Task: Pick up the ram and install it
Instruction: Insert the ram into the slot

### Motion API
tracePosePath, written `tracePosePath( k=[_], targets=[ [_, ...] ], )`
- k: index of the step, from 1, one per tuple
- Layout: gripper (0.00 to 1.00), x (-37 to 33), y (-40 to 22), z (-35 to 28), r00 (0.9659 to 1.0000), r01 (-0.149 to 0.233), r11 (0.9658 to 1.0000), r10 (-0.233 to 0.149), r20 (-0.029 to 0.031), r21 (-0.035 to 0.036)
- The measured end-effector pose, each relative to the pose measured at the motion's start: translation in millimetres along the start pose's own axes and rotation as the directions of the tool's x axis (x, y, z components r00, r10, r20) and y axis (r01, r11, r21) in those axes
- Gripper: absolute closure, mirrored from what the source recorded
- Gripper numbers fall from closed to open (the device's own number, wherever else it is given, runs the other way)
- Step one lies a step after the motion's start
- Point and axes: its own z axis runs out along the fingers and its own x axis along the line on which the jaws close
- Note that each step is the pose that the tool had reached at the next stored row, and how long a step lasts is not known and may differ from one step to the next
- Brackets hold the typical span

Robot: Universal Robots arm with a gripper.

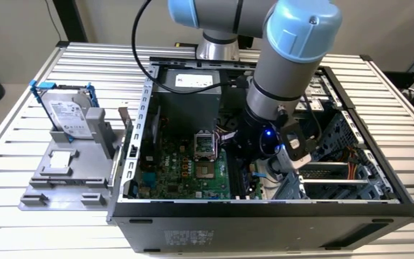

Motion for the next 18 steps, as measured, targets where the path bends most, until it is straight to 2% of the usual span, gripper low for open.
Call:
tracePosePath(
  k=[5,11,12,15,18],
  targets=[
    [1.0,-0.4,0.0,3.1,1.0,0.0,1.0,0.0,-0.0002,0.0],
    [1.0,-0.4,0.0,3.1,1.0,0.0,1.0,0.0,-0.0022,0.0002],
    [0.0,-0.4,0.1,3.2,1.0,0.0,1.0,0.0,-0.0027,-0.0005],
    [0.0,-0.4,0.1,2.1,1.0,-0.003,1.0,0.003,-0.003,0.0006],
    [0.0,0.0,0.0,-10.1,0.9999,-0.013,0.9999,0.013,-0.0036,0.0001]
  ],
)
